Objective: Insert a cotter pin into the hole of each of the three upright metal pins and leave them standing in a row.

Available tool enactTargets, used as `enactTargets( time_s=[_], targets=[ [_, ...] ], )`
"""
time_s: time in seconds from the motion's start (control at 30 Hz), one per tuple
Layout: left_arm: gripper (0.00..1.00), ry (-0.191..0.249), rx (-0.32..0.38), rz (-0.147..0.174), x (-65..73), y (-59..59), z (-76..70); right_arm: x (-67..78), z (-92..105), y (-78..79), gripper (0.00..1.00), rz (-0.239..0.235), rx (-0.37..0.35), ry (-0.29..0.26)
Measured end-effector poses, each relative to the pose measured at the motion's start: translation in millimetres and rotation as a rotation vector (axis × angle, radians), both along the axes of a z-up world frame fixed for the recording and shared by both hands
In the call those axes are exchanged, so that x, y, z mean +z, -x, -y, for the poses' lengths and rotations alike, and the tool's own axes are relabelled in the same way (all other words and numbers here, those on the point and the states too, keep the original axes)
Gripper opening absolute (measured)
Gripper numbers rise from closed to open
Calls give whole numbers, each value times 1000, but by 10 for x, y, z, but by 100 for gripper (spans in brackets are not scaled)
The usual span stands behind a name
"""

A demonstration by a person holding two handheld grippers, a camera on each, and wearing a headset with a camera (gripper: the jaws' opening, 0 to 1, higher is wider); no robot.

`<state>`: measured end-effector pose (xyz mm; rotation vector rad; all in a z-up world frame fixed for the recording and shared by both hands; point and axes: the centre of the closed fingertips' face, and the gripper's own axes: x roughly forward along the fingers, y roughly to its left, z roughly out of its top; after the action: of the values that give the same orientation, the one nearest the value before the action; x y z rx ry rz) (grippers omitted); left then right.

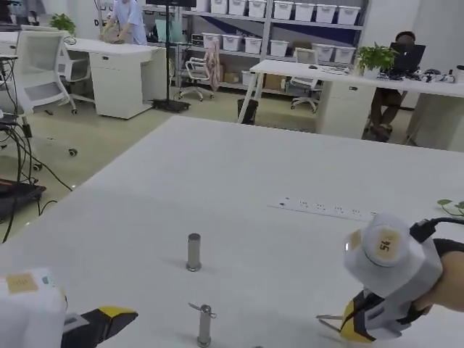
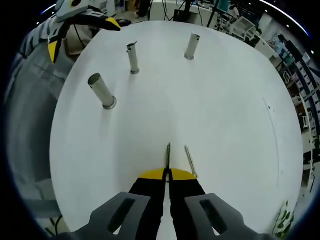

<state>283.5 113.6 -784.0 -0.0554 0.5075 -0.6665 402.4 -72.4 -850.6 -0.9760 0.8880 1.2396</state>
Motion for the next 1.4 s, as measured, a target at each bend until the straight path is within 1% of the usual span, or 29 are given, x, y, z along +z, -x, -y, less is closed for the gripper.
enactTargets(
  time_s=[0.13, 0.3, 0.47, 0.5, 0.53, 0.63, 0.67, 0.77, 0.9, 1.0, 1.13, 1.2, 1.27, 1.37, 1.4],
  targets=[
    [91, -2, -8, -1, 8, -34, 19, 71, -4, 33, 2, 12, 2, -23],
    [91, 12, -11, -2, 38, -91, 42, 173, -7, 79, 2, 39, 5, -53],
    [91, 7, -29, 2, 71, -140, 73, 263, -29, 141, 2, 61, 6, -87],
    [90, 20, -31, 5, 88, -153, 80, 274, -31, 155, 3, 65, 8, -91],
    [90, 46, -26, 8, 119, -175, 94, 294, -39, 175, 3, 72, 9, -99],
    [88, 63, -18, 10, 150, -207, 103, 327, -62, 211, 3, 81, 5, -117],
    [88, 84, -14, 12, 176, -223, 118, 341, -74, 222, 3, 89, 8, -122],
    [86, 127, -6, 14, 235, -260, 140, 392, -105, 244, 3, 106, 9, -141],
    [86, 134, -5, 21, 274, -306, 157, 455, -150, 283, 3, 132, 25, -159],
    [84, 134, -12, 18, 282, -329, 172, 472, -160, 297, 3, 143, 33, -158],
    [82, 149, -23, 11, 302, -358, 221, 536, -189, 325, 3, 159, 32, -180],
    [80, 147, -36, 8, 306, -373, 252, 572, -207, 340, 3, 169, 29, -199],
    [77, 142, -41, 6, 306, -394, 274, 615, -241, 343, 3, 184, 17, -237],
    [74, 163, -29, -20, 309, -426, 302, 664, -265, 367, 2, 192, 0, -277],
    [73, 171, -29, -22, 324, -436, 316, 684, -272, 377, 2, 199, -3, -287]
  ],
)
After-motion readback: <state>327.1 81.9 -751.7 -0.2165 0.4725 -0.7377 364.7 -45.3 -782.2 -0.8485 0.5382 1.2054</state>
